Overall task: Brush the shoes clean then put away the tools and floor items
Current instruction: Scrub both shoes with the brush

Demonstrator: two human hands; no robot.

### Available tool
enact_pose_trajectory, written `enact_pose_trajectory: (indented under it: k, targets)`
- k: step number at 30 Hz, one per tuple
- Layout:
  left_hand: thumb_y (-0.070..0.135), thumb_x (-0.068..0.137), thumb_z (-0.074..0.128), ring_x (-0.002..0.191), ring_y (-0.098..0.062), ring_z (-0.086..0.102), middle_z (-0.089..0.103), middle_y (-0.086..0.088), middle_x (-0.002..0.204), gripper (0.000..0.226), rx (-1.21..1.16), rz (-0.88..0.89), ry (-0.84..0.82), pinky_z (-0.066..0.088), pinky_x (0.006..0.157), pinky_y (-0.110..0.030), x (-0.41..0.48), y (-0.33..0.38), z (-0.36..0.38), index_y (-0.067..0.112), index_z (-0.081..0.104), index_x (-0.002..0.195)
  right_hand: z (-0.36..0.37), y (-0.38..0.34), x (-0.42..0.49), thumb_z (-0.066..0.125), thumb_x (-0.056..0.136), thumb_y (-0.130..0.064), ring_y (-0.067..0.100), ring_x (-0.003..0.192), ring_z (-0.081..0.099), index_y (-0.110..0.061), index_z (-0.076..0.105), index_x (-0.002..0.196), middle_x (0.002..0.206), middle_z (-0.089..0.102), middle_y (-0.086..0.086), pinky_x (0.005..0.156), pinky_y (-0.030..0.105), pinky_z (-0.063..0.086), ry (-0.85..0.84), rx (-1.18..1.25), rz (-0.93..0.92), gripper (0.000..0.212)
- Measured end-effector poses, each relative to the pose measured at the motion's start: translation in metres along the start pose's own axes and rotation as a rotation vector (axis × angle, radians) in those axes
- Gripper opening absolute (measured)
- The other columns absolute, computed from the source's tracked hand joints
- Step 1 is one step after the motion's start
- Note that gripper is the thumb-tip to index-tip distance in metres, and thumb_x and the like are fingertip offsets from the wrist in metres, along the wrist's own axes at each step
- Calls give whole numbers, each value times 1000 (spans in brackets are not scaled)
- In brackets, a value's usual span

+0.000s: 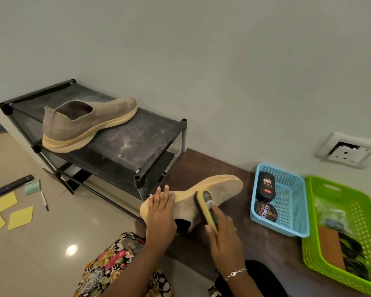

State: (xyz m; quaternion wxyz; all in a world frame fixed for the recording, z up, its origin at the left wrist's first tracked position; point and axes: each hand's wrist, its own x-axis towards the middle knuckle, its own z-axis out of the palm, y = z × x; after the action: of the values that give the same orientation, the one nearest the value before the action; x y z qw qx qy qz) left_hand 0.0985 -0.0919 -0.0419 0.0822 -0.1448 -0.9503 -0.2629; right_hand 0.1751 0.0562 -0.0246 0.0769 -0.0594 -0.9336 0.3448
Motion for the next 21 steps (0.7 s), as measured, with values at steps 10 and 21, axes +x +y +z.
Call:
enact_pose_trajectory:
  k: [10, 21]
  targets:
    - [4, 89, 36, 142, -10, 15, 26, 0, 151, 51, -136, -86, 50, -25, 101, -9, 26, -17, 15, 14, 39, 139, -27, 39, 87, 44, 94, -28, 39, 91, 55, -27, 26, 145, 111, 47, 20, 76, 45, 45, 262, -330, 336, 53]
    - [-3, 72, 39, 129, -20, 44, 54, -9, 132, 53, -240, -170, 25, 2, 107, -12, 39, -13, 6, 5, 60, 120, -18, 41, 86, 33, 96, -38, 33, 99, 53, -37, 20, 144, 121, 43, 11, 77, 41, 46, -1, -440, 116, 50]
